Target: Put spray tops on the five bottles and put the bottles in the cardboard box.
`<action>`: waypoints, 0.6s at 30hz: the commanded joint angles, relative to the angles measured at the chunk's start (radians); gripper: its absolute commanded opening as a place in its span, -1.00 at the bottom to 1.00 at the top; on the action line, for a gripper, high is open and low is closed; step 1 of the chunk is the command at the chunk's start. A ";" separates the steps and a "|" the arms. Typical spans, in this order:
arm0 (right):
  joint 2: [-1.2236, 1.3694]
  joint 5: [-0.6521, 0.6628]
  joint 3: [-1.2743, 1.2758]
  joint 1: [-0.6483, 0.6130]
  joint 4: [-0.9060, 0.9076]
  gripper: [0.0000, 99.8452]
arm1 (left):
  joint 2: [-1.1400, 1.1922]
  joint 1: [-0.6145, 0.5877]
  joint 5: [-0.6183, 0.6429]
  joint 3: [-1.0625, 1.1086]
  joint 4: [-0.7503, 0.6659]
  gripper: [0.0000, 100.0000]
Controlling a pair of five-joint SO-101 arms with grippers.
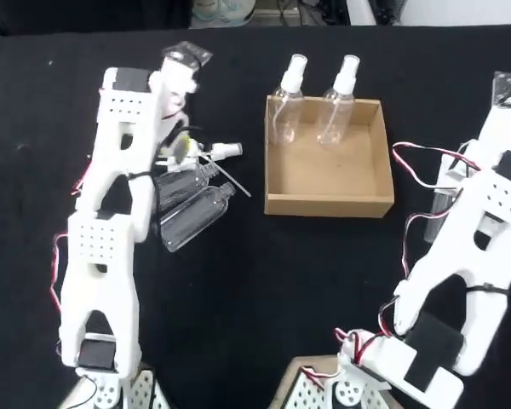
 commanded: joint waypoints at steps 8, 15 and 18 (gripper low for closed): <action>-0.056 0.000 0.007 -0.025 -0.021 -0.98 | 0.023 -0.206 -0.117 -0.036 0.014 -0.60; -0.056 -0.002 0.021 -0.028 -0.023 -0.98 | 0.034 -0.317 -0.121 -0.044 -0.003 -0.60; -0.056 -0.003 0.022 -0.046 -0.023 -0.98 | 0.063 -0.318 -0.232 -0.047 0.002 -0.60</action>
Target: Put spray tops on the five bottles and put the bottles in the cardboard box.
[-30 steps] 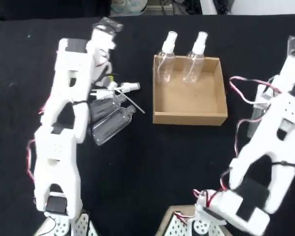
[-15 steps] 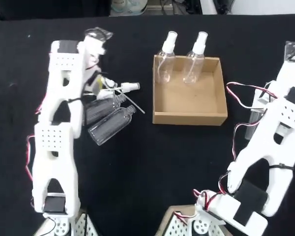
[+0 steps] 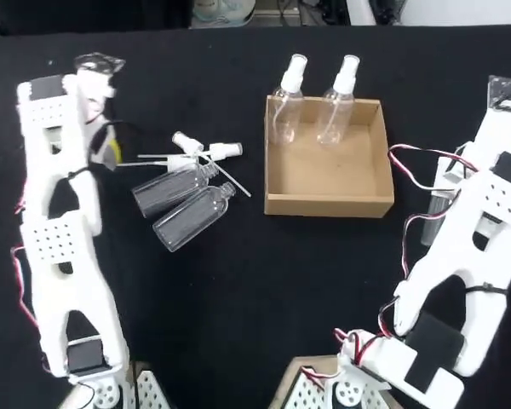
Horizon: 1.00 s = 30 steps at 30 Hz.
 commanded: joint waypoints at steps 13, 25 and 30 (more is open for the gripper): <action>-0.056 0.000 -0.004 -0.035 -0.021 -0.98 | 0.012 -0.012 -0.348 -0.065 -0.028 -0.60; -0.056 0.000 -0.004 -0.035 -0.021 -0.98 | 0.003 -0.010 -0.321 -0.254 -0.018 -0.60; -0.056 -0.003 -0.004 -0.037 -0.021 -0.98 | 0.014 0.013 -0.261 -0.252 -0.037 -0.60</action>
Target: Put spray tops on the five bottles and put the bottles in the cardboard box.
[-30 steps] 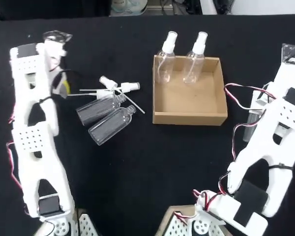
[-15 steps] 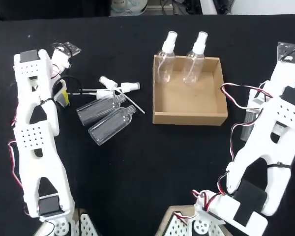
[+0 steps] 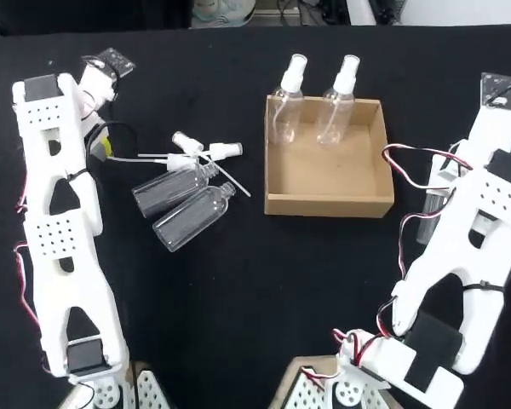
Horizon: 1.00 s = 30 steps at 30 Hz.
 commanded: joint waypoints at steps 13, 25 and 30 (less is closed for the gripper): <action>-0.056 -0.003 -0.004 -0.015 -0.021 -0.98 | 0.080 0.068 0.028 -0.099 -0.094 -0.60; -0.056 -0.003 -0.004 -0.017 -0.021 -0.98 | 0.043 0.076 -0.095 -0.191 0.089 -0.60; -0.056 -0.003 -0.004 -0.015 -0.021 -0.98 | 0.069 0.076 -0.150 -0.174 0.097 -0.59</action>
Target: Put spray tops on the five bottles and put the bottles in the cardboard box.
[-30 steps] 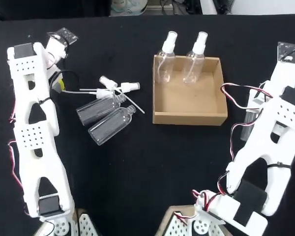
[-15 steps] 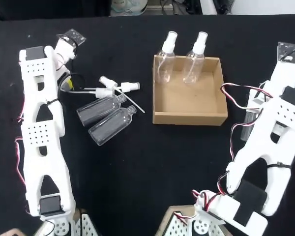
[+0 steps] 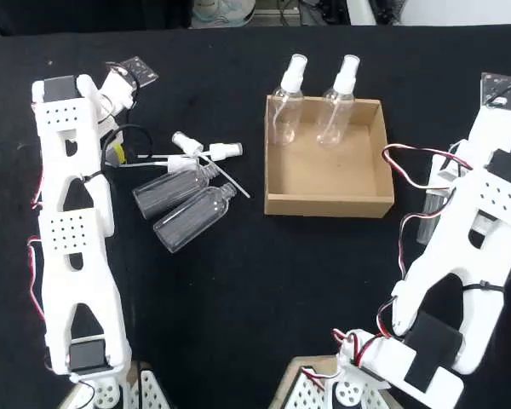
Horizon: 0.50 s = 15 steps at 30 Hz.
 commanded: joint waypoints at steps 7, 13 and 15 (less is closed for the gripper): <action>-0.056 -0.005 -0.004 -0.015 -0.021 -0.98 | -0.003 0.016 -0.086 -0.007 0.015 -0.59; -0.056 -0.005 -0.004 -0.015 -0.021 -0.98 | 0.038 0.031 -0.123 -0.007 0.015 -0.59; -0.056 -0.005 -0.004 -0.015 -0.021 -0.98 | 0.064 0.033 -0.123 -0.016 0.014 -0.59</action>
